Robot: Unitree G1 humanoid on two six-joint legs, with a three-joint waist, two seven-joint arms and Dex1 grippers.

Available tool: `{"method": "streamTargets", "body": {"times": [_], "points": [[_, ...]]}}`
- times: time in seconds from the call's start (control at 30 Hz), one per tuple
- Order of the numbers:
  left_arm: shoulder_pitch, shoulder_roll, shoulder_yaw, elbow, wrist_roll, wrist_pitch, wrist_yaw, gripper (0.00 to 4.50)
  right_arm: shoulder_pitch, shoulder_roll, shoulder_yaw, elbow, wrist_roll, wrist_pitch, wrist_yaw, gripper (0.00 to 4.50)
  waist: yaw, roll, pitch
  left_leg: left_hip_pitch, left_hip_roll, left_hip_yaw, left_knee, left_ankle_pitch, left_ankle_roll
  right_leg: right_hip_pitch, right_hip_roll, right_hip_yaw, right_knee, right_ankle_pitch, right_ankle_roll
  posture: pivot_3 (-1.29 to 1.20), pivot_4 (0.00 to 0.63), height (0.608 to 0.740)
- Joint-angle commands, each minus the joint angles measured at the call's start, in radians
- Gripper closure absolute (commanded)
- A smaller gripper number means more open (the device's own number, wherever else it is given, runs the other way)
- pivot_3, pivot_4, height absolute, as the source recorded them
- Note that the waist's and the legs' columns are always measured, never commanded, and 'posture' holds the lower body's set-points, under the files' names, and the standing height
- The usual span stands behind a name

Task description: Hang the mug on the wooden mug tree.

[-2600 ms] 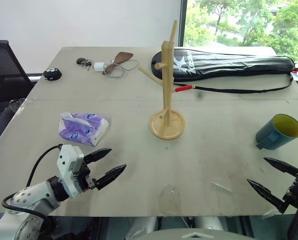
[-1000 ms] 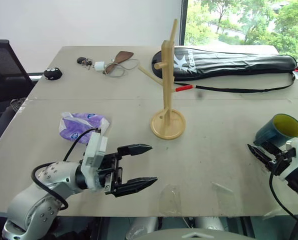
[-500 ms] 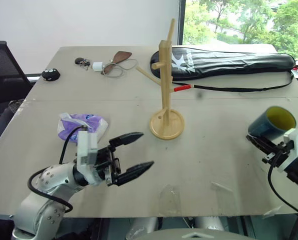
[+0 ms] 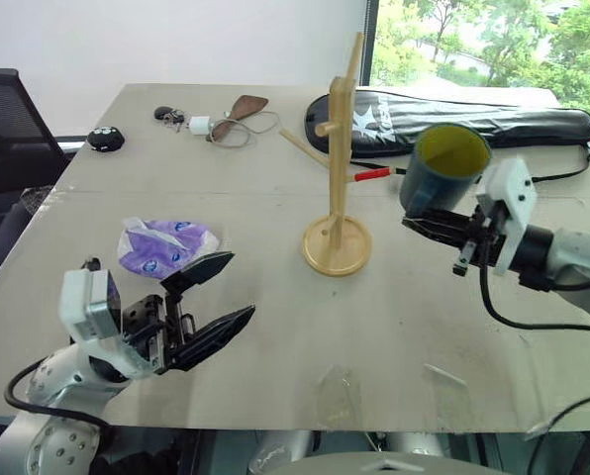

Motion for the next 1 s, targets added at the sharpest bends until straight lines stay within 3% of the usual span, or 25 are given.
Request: {"method": "streamTargets", "body": {"times": [0.03, 0.93, 1.0], "points": [[0.006, 0.01, 0.012, -0.082, -0.034, 0.009, 0.055, 0.0, -0.06, 0.0, 0.008, -0.004, 0.022, 0.04, -0.017, 4.44, -0.002, 0.0, 0.0, 0.0, 0.0, 0.0, 0.0, 0.0, 0.0, 0.0, 0.0, 0.0, 0.0, 0.0, 0.0, 0.0, 0.15, 0.74], [0.12, -0.005, 0.069, -0.182, -0.078, -0.033, 0.165, 0.0, -0.292, 0.15, 0.249, 0.169, -0.167, 0.042, 0.067, 4.44, -0.007, 0.0, 0.0, -0.005, 0.0, 0.002, 0.001, 0.0, 0.0, -0.006, 0.0, 0.001, 0.002, 0.0, 0.0, 0.0, 0.15, 0.74], [0.123, 0.001, 0.077, -0.173, -0.088, -0.034, 0.161, 0.0, -0.29, 0.151, 0.26, 0.176, -0.18, 0.042, 0.081, 3.9, -0.01, 0.0, 0.0, -0.005, 0.0, 0.002, 0.001, 0.0, 0.0, -0.006, 0.0, 0.001, 0.002, 0.0, 0.0, 0.0, 0.15, 0.74]]}}
